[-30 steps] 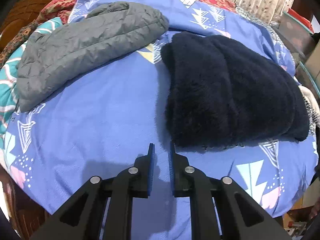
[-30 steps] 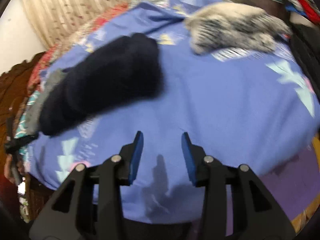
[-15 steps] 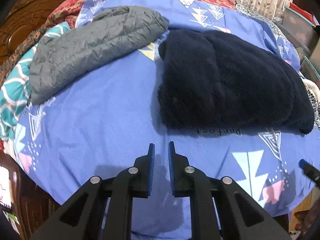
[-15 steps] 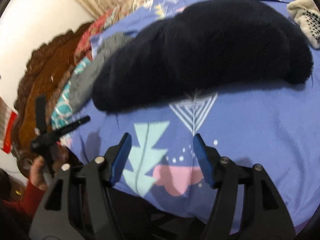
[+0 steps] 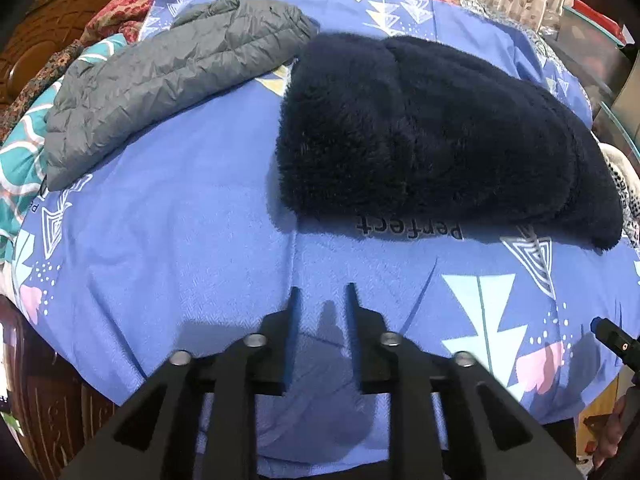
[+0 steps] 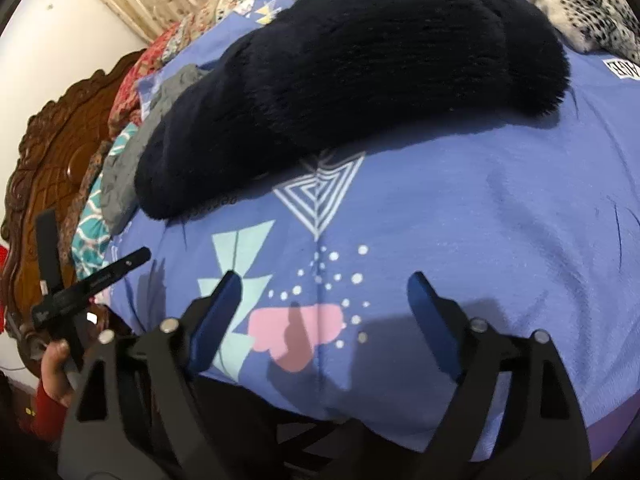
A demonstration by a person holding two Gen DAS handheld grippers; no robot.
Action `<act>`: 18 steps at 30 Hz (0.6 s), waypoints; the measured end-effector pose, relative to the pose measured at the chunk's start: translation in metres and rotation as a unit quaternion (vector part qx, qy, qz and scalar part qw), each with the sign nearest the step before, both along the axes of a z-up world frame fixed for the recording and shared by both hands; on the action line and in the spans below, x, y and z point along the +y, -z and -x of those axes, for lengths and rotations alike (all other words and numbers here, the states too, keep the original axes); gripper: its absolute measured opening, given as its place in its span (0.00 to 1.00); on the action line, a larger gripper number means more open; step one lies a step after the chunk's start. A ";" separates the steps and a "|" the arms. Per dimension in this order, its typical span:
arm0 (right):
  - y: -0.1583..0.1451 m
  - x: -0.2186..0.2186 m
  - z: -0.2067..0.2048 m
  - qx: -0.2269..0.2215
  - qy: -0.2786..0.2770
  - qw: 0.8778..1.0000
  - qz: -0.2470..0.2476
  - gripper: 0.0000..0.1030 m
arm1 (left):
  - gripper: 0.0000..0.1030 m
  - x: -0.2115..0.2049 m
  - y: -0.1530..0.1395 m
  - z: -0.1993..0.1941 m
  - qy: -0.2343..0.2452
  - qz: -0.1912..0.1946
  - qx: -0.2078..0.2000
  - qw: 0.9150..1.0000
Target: Fold large clothes
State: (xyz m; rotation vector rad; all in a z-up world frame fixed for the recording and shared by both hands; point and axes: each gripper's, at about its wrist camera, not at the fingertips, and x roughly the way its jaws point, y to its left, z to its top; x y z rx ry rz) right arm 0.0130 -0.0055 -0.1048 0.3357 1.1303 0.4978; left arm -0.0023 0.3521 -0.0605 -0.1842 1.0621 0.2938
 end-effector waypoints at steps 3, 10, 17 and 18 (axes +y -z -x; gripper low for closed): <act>0.002 0.000 0.000 0.004 0.003 1.000 -0.002 0.82 | 0.69 0.000 -0.003 0.001 -0.008 -0.007 -0.012 1.000; 0.013 0.001 -0.003 0.025 0.005 1.000 -0.002 0.82 | 0.80 -0.001 -0.002 0.000 -0.011 -0.029 -0.006 0.999; 0.029 -0.007 -0.004 0.050 0.021 0.998 -0.030 0.85 | 0.84 -0.003 0.007 -0.002 -0.003 -0.037 0.011 0.999; 0.030 -0.007 -0.003 0.051 0.024 0.998 -0.036 0.86 | 0.85 -0.004 0.009 -0.002 -0.002 -0.037 0.013 0.999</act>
